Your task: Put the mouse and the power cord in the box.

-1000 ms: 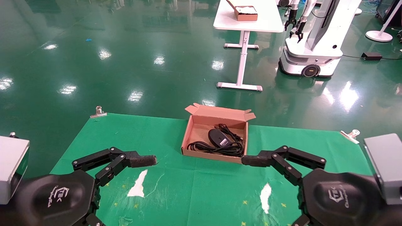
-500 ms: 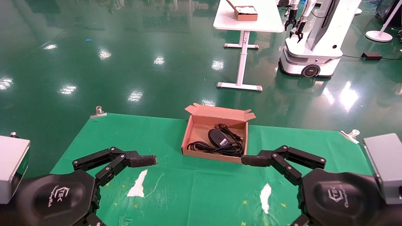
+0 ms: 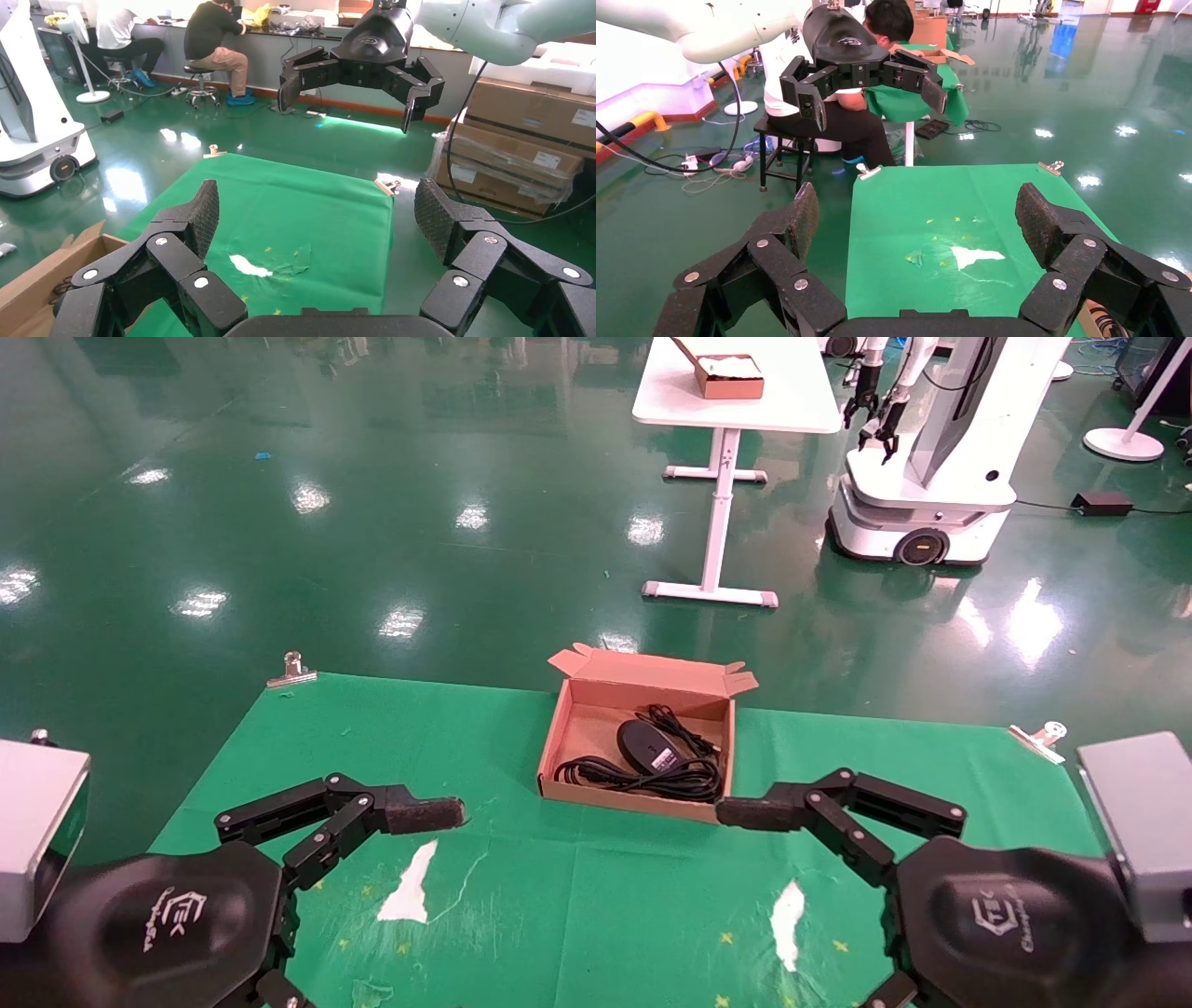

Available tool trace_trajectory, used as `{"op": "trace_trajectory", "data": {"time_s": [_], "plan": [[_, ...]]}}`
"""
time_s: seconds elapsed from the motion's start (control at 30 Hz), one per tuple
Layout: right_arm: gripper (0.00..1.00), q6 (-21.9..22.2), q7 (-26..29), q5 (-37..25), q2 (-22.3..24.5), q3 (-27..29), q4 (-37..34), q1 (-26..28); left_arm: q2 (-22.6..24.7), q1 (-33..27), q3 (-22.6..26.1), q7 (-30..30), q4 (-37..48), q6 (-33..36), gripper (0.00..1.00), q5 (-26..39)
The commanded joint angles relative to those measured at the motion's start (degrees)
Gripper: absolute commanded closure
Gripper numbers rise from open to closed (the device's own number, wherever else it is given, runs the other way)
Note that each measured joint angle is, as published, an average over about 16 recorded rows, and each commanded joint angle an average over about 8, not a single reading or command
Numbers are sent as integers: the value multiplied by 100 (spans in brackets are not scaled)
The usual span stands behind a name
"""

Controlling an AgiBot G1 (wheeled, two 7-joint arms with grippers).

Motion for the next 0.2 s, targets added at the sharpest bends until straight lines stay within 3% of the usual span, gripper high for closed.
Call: {"op": "trace_trajectory", "data": {"time_s": [0.03, 0.2], "plan": [[0, 0, 0, 0, 0, 0, 0, 0, 0, 0, 0, 0, 0, 0, 0, 0], [0, 0, 0, 0, 0, 0, 0, 0, 0, 0, 0, 0, 0, 0, 0, 0]]}}
